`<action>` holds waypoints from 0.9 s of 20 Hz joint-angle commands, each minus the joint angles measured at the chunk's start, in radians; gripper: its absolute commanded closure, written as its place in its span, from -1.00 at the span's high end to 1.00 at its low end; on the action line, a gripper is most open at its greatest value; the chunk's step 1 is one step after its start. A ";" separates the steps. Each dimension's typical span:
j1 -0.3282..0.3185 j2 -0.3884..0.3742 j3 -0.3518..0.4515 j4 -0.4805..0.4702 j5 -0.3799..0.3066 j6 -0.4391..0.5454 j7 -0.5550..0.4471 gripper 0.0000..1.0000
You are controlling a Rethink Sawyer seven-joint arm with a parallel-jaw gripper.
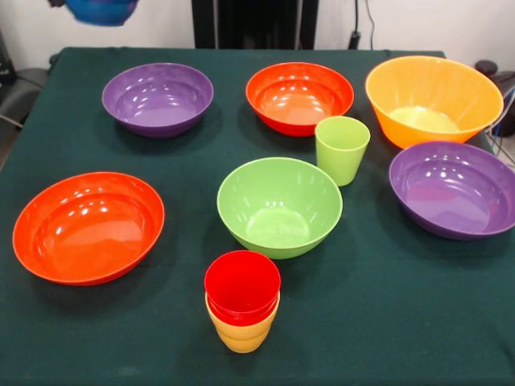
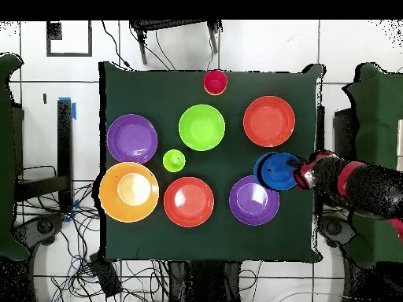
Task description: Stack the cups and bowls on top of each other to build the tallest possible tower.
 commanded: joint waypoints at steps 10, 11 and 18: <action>0.347 0.112 -0.101 -0.115 0.067 0.119 0.126 -1.00; 0.365 0.128 -0.122 -0.150 0.061 0.124 0.129 -1.00; 0.469 0.232 -0.244 -0.403 0.035 0.152 0.164 -1.00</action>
